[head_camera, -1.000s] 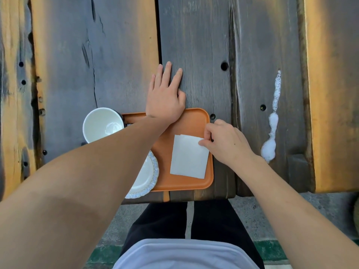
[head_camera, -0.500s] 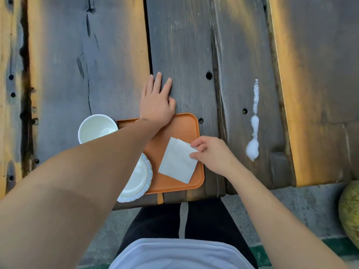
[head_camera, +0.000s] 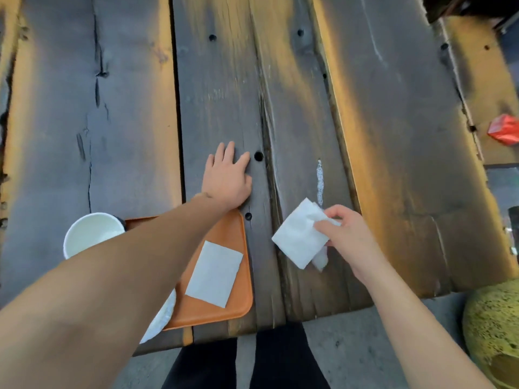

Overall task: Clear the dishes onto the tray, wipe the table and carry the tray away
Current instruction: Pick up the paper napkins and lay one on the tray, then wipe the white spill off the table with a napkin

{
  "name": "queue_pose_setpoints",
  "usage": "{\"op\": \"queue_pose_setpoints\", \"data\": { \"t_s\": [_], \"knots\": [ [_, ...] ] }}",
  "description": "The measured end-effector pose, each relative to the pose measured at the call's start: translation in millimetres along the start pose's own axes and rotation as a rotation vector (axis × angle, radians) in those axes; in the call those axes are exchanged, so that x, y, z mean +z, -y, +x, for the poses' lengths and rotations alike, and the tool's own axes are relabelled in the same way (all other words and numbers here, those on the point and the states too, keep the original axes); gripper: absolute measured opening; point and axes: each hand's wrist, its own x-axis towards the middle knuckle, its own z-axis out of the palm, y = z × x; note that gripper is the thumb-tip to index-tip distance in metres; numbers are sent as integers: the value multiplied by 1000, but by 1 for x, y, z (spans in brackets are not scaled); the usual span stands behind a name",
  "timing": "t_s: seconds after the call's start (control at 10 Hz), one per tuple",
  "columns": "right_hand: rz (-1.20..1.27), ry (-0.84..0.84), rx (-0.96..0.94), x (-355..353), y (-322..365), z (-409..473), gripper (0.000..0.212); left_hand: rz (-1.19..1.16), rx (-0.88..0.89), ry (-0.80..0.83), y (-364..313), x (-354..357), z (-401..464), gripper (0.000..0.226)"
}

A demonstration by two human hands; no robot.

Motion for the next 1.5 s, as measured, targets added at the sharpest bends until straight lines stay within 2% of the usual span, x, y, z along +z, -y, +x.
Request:
{"op": "queue_pose_setpoints", "data": {
  "t_s": [0.2, 0.3, 0.4, 0.5, 0.6, 0.7, 0.9, 1.0, 1.3, 1.4, 1.5],
  "knots": [
    [-254, -461, -464, -61, 27, 89, 14, 48, 50, -116, -22, 28, 64, 59],
    [-468, -310, -655, -58, 29, 125, 19, 71, 55, -252, -17, 41, 65, 60],
    [-675, -103, -677, -45, 10, 149, 16, 68, 60, -298, -15, 45, 67, 58],
    [-706, -41, -738, -41, -6, 151, 32, 82, 52, -326, -15, 45, 68, 58],
    [-587, -25, -766, -47, -12, 151, 48, 81, 61, -341, -15, 46, 67, 57],
    [-599, -24, -798, -48, -14, 164, 48, 77, 60, -340, -16, 45, 66, 57],
    [-874, -64, -945, -36, -31, 171, 39, 78, 49, -328, -17, 45, 65, 57],
    [-897, -65, -964, -36, -49, 150, 41, 78, 54, -322, -16, 44, 65, 57],
    [-608, -116, -869, -29, -100, 90, 31, 56, 46, -324, -17, 43, 65, 55],
    [-560, -131, -874, -21, -113, 73, 35, 53, 50, -316, -16, 43, 65, 55],
    [-634, -116, -980, -14, -131, 59, 32, 55, 50, -318, -17, 43, 65, 55]
  ]
}}
